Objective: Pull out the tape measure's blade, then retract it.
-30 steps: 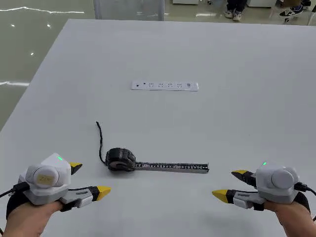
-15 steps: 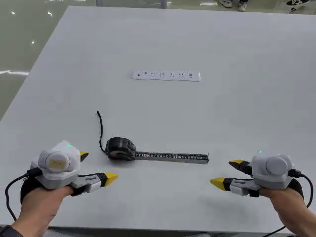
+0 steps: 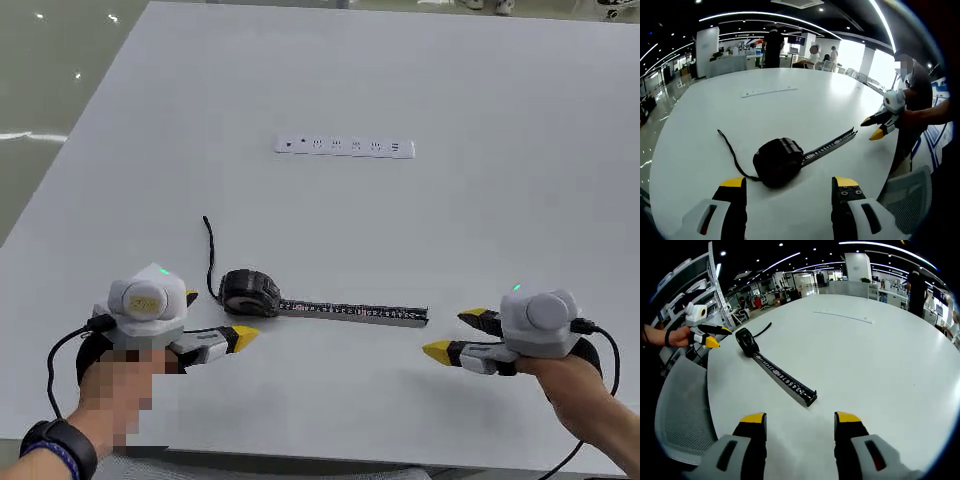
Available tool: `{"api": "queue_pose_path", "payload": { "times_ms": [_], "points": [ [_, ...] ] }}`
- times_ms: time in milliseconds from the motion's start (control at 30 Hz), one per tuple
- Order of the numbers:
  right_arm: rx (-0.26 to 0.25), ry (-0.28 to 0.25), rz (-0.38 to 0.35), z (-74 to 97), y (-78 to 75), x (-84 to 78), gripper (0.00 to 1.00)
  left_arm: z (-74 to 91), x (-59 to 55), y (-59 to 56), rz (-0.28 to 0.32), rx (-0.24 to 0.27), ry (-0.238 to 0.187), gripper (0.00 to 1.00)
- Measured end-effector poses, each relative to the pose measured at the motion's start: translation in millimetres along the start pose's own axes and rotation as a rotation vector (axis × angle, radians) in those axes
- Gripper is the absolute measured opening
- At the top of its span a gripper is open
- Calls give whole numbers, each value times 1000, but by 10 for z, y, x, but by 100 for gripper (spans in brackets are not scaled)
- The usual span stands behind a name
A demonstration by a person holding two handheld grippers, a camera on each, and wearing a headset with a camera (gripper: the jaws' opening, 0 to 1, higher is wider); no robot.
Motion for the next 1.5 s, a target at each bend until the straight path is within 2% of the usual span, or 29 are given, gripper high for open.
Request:
{"api": "queue_pose_path", "payload": {
  "times_ms": [200, 333, 567, 1067, 1500],
  "points": [
    [17, 30, 4, -123, -48, -32, 54, -168, 14, -9, 70, 4, -15, 66],
    [29, 34, 19, -185, -59, 4, 53, -261, 29, -28, 89, 16, -16, 66],
    [59, 42, 76, -283, -68, 81, 50, -373, 68, 30, 130, 52, -29, 66],
    [126, 79, 254, -428, -28, 145, 36, -541, 76, 158, 215, 118, -43, 66],
    [192, 119, 482, -504, -37, 227, 22, -624, 76, 192, 272, 170, -33, 67]
  ]
}}
Point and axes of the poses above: the centre of the closed fingertips' face, and the gripper's own axes: z roughly backward along the fingers, y roughly to its left, x roughly out of its top, the point moved 6 cm from there along z, roughly backward along the fingers, and after that the axes turned 13 degrees about -x, right-handed, at the moved point
